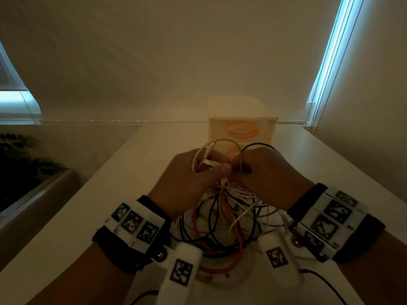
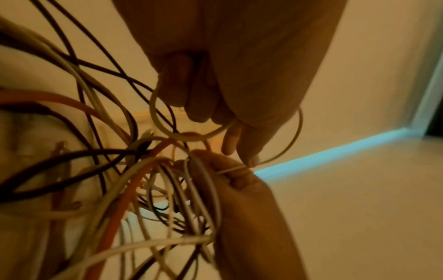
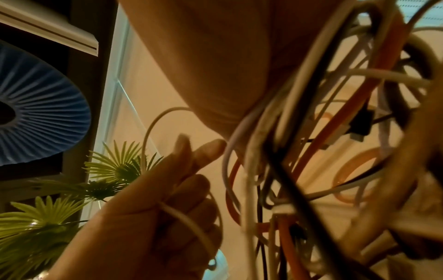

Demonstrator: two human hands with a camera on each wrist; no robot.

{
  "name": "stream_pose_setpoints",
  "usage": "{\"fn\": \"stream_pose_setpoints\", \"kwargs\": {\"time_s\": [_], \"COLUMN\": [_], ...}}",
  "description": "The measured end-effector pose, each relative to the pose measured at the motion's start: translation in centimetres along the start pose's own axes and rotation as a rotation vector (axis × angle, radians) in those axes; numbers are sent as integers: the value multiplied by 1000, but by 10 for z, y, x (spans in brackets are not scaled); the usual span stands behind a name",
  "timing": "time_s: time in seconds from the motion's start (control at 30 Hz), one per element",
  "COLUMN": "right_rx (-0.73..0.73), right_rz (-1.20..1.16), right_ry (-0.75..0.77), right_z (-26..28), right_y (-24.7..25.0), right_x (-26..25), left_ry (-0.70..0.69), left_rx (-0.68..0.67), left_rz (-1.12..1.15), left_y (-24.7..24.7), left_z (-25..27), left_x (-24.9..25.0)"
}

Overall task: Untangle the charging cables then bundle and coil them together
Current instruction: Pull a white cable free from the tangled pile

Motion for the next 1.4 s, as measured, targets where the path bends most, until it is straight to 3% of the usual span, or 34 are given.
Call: {"fn": "stream_pose_setpoints", "kwargs": {"time_s": [0.23, 0.37, 0.63, 0.73, 0.87, 1.03, 1.17, 1.27, 1.4], "right_rx": [21, 73, 68, 47, -1, -32, -35, -64, 16], "right_rz": [56, 82, -106, -106, 87, 201, 178, 154, 21], "right_ry": [60, 57, 85, 127, 154, 132, 47, 49, 91], "right_z": [0, 7, 14, 20, 24, 29, 28, 28, 26], "right_y": [-9, -7, -11, -10, -4, 14, 27, 37, 38], "right_x": [-12, -15, -19, -17, -5, 0, 11, 7, 1], "left_ry": [-178, -227, -275, -203, -111, -128, -112, -98, -25], "left_rx": [77, 106, 133, 247, 482, 603, 703, 715, 593], "left_rz": [-95, -267, -439, -271, 112, 472, 570, 589, 514], "left_y": [-14, -19, -18, -2, 21, 43, 69, 69, 38], "left_z": [1, 1, -3, -7, -11, -13, -14, -14, -11], "left_x": [3, 4, 1, 4, 9, 19, 16, 14, 12]}}
Point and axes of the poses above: each hand's wrist, its own z-axis away from the middle knuckle, its own y-axis out of the back of the hand, x = y × z, the point moved 3 cm from there along -z, towards the middle knuckle, and after that the axes turned 12 degrees about -y, right-handed, at the moved point
